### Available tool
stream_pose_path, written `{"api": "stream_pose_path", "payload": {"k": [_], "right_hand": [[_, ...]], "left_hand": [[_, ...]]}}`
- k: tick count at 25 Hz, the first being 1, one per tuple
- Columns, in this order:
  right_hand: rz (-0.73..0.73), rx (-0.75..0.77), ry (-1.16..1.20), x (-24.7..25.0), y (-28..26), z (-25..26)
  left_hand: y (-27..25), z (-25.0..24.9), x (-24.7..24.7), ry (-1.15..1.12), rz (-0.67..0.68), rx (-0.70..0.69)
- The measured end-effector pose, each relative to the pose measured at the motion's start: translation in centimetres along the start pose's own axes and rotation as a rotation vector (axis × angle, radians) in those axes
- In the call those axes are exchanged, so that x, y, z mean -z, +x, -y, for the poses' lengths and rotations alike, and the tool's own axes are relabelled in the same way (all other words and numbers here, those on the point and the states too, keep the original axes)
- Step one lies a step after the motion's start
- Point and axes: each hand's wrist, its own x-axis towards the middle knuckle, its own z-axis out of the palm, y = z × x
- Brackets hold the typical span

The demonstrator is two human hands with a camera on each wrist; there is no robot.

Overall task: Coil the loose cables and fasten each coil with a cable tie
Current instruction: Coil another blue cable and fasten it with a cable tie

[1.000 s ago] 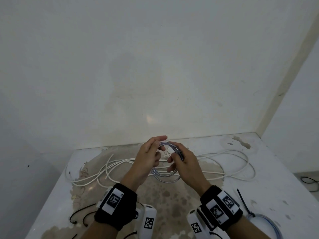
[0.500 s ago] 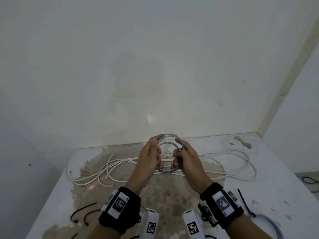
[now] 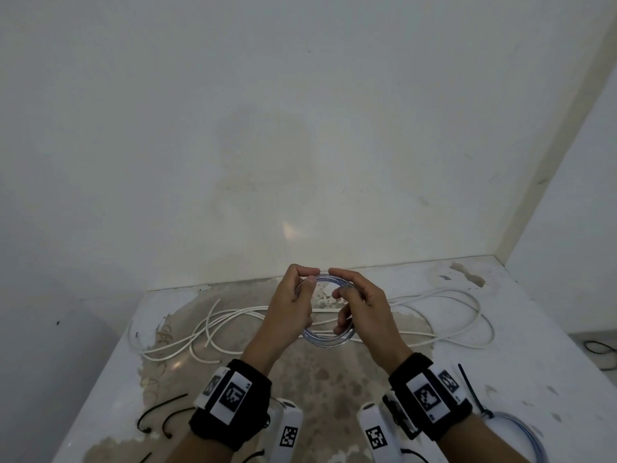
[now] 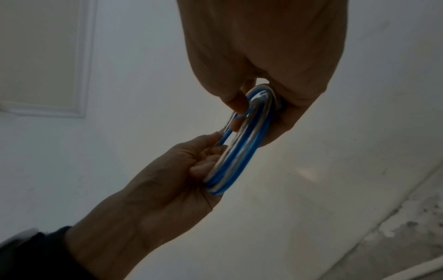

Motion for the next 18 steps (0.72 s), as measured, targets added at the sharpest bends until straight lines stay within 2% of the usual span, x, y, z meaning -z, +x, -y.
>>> {"api": "stream_pose_path", "payload": {"k": [4,6,8,11,13,15,18], "right_hand": [[0.067,0.063,-0.097,0.4,-0.1,0.0],[0.089,0.040,-0.067,0.4,0.0,-0.2],[0.097,-0.002,-0.045,0.4,0.0,-0.2],[0.135,-0.021,-0.075,0.0,-0.2,0.0],[0.137,-0.024,-0.078,-0.3,-0.4,0.2],[0.105,-0.058,-0.037,-0.4,-0.2,0.3],[0.143,-0.022,-0.164,-0.1,-0.1,0.8]], "left_hand": [[0.3,-0.4,0.4,-0.214,-0.021,0.140],[0.4,-0.8,0.8,-0.177,0.001,0.185],[0.4,-1.1,1.2,-0.026,0.044,0.173],[0.0,-1.2,1.4,0.121,0.156,0.075],[-0.5,-0.7,1.2,0.067,0.152,0.023],[-0.9,-0.2,1.0,-0.031,0.092,0.022],[-1.4,0.0,1.2,0.019,0.074,0.051]]}}
